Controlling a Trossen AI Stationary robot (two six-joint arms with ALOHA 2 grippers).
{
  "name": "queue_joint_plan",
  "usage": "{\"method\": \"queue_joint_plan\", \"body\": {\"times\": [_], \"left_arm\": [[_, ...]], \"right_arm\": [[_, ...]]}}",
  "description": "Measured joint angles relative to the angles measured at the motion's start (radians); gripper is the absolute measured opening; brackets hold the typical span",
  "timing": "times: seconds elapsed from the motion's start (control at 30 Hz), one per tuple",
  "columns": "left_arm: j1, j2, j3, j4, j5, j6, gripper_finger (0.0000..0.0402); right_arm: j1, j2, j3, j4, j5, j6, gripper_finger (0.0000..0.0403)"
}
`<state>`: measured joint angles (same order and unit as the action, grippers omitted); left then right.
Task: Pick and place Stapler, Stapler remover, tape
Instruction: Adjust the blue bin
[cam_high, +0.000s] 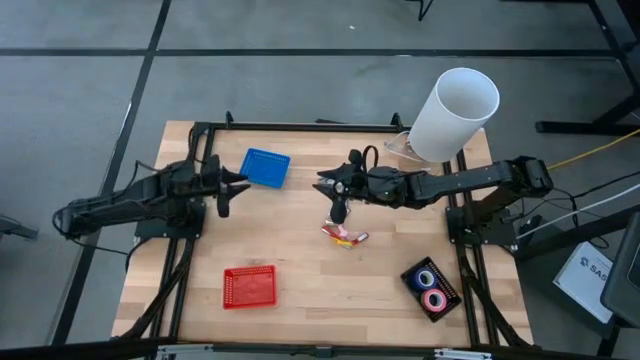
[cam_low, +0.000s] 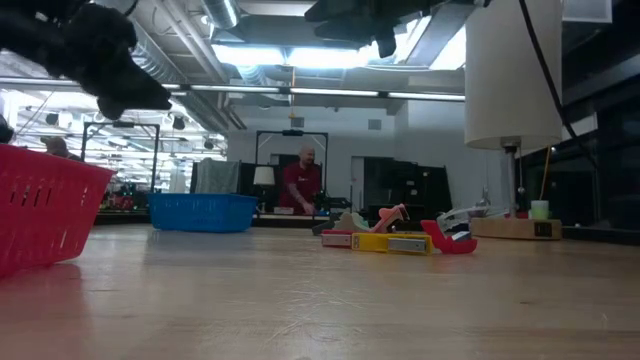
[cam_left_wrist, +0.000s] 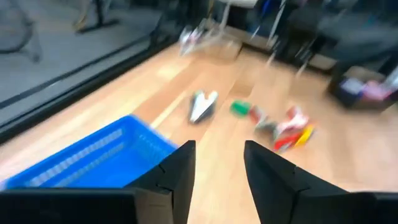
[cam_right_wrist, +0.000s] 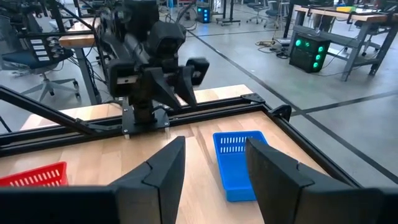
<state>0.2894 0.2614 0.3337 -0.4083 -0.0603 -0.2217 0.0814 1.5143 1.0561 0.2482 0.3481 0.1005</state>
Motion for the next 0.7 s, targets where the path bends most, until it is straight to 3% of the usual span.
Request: {"method": "queue_joint_plan", "body": {"times": [0.17, 0.47, 0.57, 0.7], "left_arm": [[0.0, 0.194, 0.155, -0.17, -0.027, 0.013, 0.0103], [0.033, 0.495, 0.305, -0.484, -0.129, -0.18, 0.0037], [0.063, 0.554, 0.335, -0.505, -0.139, -0.159, 0.0009], [0.1, 0.632, 0.359, -0.493, -0.134, -0.082, 0.0004]], "right_arm": [[0.0, 0.0, 0.0, -0.005, 0.029, 0.0, 0.0169], [-0.008, 0.0, 0.0, -0.005, 0.064, 0.047, 0.0169], [-0.008, 0.0, 0.0, -0.005, 0.064, 0.052, 0.0169], [-0.016, 0.0, 0.0, -0.005, 0.063, 0.049, 0.0169]]}}
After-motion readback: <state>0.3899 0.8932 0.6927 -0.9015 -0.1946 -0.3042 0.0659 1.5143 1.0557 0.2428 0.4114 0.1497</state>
